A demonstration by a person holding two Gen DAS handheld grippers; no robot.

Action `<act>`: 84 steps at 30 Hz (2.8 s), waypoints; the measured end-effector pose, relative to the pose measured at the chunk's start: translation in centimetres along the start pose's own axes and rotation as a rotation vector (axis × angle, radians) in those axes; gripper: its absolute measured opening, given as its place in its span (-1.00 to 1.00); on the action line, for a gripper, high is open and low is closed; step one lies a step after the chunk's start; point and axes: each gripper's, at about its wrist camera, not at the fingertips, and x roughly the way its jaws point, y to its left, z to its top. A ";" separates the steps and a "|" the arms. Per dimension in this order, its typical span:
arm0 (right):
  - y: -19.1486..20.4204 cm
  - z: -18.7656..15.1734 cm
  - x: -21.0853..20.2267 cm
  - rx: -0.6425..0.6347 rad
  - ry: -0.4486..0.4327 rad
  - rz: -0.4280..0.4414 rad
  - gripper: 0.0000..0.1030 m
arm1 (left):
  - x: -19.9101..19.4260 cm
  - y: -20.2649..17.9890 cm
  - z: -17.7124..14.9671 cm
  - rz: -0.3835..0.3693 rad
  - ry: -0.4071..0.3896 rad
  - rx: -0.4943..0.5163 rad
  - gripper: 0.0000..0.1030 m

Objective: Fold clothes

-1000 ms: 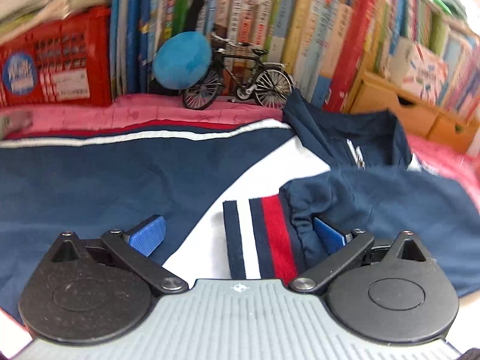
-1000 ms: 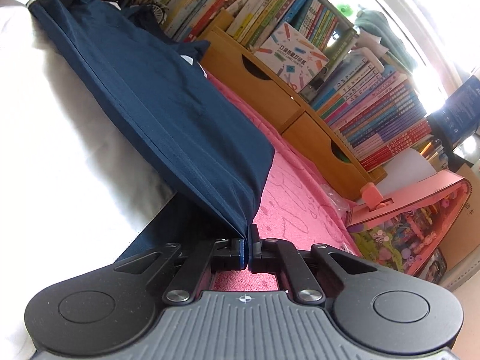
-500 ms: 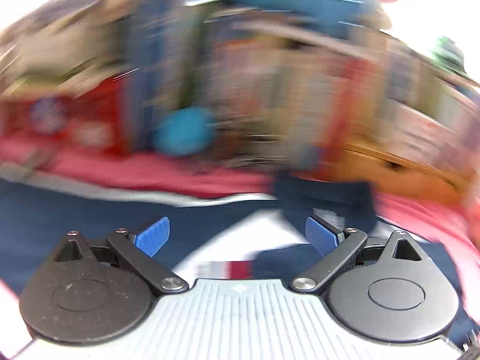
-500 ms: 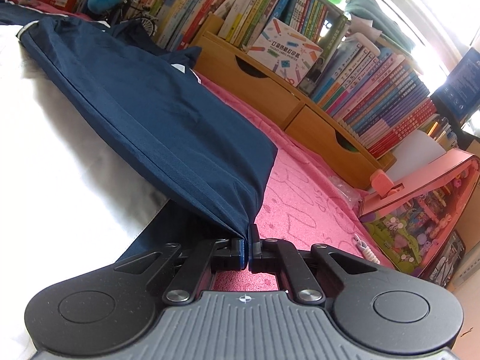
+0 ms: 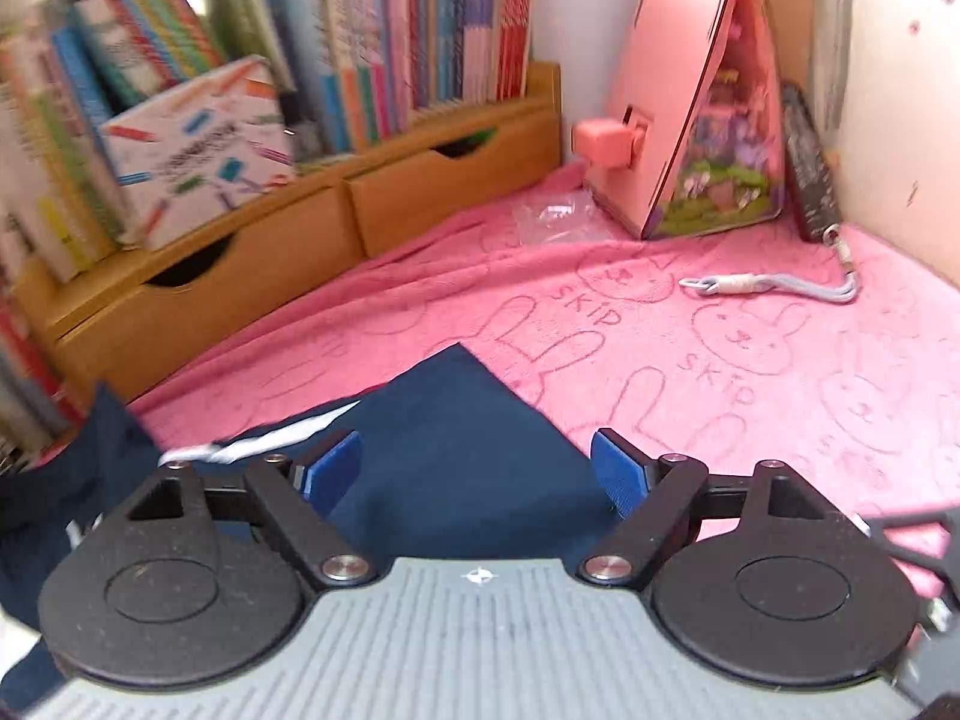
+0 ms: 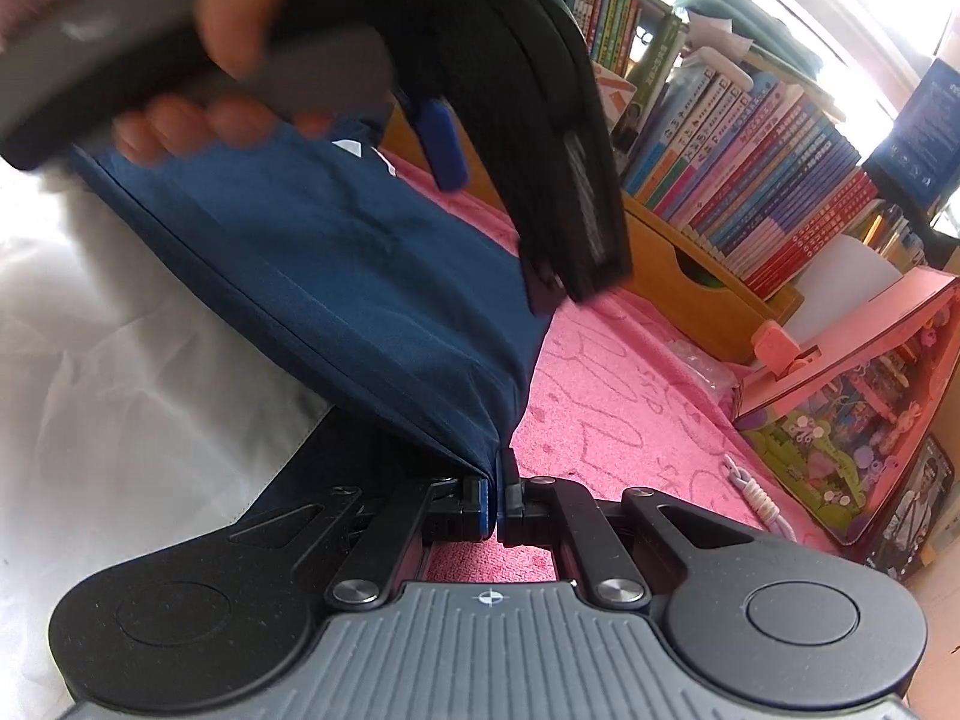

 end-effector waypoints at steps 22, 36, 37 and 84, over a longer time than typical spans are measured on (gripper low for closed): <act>-0.6 -0.3 0.4 0.055 -0.001 0.042 -0.87 | 2.7 0.6 1.6 0.175 -0.064 -0.047 0.82; -0.2 -0.4 0.3 0.040 -0.001 0.031 -0.87 | -0.8 -1.0 -4.2 0.046 0.050 0.182 0.15; -0.2 -0.4 0.3 0.037 -0.001 0.028 -0.87 | -0.3 -0.8 -4.0 0.049 0.042 0.151 0.17; -4.1 -1.2 -4.1 -0.014 0.036 -0.084 0.94 | -13.5 18.3 -19.7 0.454 -0.030 -0.396 0.96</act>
